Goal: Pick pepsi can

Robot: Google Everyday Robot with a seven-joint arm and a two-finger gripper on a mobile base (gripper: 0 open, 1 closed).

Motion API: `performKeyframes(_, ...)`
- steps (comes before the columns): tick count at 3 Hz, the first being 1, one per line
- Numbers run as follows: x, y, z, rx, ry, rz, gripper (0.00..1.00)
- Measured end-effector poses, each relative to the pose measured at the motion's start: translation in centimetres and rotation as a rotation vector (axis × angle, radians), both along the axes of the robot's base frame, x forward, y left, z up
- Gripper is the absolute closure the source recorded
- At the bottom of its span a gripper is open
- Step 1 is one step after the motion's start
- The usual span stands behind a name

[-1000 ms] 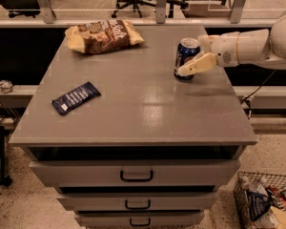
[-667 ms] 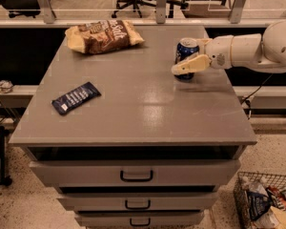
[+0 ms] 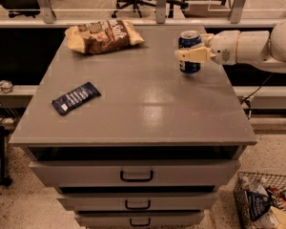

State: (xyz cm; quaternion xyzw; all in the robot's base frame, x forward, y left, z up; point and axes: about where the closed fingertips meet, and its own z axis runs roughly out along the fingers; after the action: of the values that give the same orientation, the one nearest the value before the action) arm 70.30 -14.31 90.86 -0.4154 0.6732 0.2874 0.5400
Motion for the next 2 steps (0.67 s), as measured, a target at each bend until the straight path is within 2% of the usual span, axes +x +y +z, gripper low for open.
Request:
performKeyframes(1,-0.32,-0.50,2.58,0.028,-0.058,0.001,0.83)
performKeyframes(2,-0.27,-0.14,2.49,0.029,-0.056,0.006,1.00)
